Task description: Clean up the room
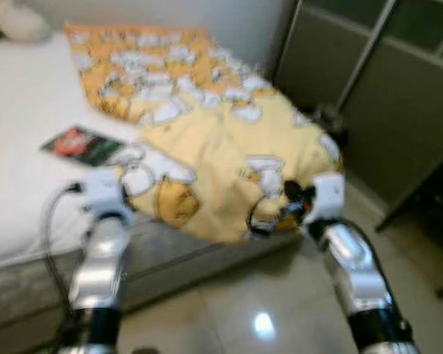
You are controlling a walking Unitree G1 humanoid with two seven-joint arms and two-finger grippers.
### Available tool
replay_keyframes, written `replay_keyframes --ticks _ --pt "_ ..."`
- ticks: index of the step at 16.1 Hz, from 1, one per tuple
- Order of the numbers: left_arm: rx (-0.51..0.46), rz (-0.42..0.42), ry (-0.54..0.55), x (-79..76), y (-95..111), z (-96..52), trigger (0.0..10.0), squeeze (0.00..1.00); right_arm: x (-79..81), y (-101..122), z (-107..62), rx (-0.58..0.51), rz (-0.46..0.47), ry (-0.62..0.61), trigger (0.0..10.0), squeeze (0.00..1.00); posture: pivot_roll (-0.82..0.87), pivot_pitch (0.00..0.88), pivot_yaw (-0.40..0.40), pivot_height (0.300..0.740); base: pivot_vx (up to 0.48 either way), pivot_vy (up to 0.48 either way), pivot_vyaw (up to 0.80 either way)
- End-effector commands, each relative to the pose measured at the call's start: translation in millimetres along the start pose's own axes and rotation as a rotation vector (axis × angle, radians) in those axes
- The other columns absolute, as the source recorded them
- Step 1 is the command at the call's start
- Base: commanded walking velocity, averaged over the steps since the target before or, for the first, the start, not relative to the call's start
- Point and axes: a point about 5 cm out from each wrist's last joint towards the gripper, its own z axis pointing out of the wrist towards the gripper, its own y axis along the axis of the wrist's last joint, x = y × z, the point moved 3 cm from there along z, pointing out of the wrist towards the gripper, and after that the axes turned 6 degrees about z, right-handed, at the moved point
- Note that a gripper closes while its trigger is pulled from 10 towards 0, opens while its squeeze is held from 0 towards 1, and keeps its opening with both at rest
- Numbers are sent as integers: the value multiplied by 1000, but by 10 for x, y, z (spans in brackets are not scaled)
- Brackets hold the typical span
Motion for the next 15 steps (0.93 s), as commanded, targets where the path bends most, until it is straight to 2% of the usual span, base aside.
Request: replay_keyframes --ticks 1,2,4,5,6,7,11,15 --pt "-43 5 3 -14 129 57 10000 1000 32 91 52 -35 -18 11 10000 490 -11 0 -92 740 0 0 450" --pt "-64 11 11 -24 185 65 10000 0 26 122 62 -42 -16 10 10000 502 -2 0 -93 740 0 0 444" --pt "-80 20 18 -17 202 83 10000 0 1 124 68 -38 -33 -2 10000 510 -6 0 -93 740 0 0 450" --pt "-75 16 15 -13 183 94 10000 0 -31 119 63 -32 -38 -19 10000 463 -6 0 -93 740 0 0 556" --pt "-70 -14 13 -1 172 99 10000 0 -59 92 47 -18 -33 -36 10000 263 -13 0 -85 740 0 0 0" --pt "-61 -35 26 34 152 110 10000 0 -70 68 23 -16 -34 -41 10000 251 -18 0 -79 740 450 0 0" --pt "-86 -19 24 64 202 158 10000 0 -74 76 -11 -41 -28 -59 10000 396 -30 0 -60 740 475 0 630" --pt "-104 -16 18 53 235 171 10000 0 -61 80 -4 -44 -35 -58 10000 416 -34 0 -57 740 480 0 603"
